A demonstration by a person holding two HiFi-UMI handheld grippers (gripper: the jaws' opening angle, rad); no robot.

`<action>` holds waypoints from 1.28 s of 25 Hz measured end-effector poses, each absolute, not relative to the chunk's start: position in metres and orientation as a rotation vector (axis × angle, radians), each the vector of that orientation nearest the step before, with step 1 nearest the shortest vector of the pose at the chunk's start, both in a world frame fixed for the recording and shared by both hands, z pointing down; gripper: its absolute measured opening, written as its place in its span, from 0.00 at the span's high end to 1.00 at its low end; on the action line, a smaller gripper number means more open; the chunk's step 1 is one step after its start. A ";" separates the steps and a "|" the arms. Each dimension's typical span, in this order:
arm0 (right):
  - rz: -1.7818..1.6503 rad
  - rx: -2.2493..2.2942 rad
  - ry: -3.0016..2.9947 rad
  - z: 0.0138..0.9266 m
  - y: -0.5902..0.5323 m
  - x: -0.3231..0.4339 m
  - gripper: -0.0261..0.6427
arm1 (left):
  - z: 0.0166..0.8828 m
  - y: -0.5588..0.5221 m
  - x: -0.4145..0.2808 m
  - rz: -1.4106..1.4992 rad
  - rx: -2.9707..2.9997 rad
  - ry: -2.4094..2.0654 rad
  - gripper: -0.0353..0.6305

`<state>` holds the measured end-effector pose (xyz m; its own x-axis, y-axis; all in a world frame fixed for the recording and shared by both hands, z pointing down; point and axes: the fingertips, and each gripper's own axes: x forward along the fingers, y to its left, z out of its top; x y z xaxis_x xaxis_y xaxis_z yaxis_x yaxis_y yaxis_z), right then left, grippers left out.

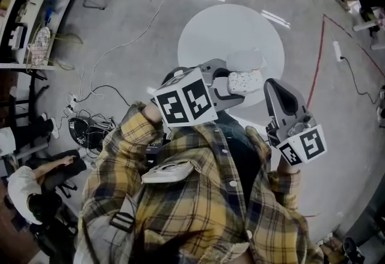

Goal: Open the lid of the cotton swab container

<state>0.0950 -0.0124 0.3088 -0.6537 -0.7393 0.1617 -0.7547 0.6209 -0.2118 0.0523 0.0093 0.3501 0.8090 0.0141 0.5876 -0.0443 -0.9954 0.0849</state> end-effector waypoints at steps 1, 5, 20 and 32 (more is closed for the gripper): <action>0.404 1.279 -2.776 0.308 -0.013 0.095 0.94 | 0.350 0.009 0.052 0.943 2.898 -0.024 0.63; 0.399 1.276 -2.779 0.307 -0.012 0.093 0.94 | 0.352 0.011 0.050 0.960 2.892 -0.016 0.63; 0.408 1.300 -2.767 0.306 -0.011 0.098 0.94 | 0.349 0.012 0.057 0.946 2.909 0.015 0.63; 0.439 1.292 -2.749 0.312 -0.014 0.099 0.94 | 0.353 0.011 0.058 0.963 2.905 0.035 0.63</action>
<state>0.0990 -0.0141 0.3116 -0.6434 -0.7427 0.1856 -0.7636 0.6051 -0.2254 0.0581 0.0108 0.3530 0.8021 0.0472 0.5954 -0.0035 -0.9965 0.0838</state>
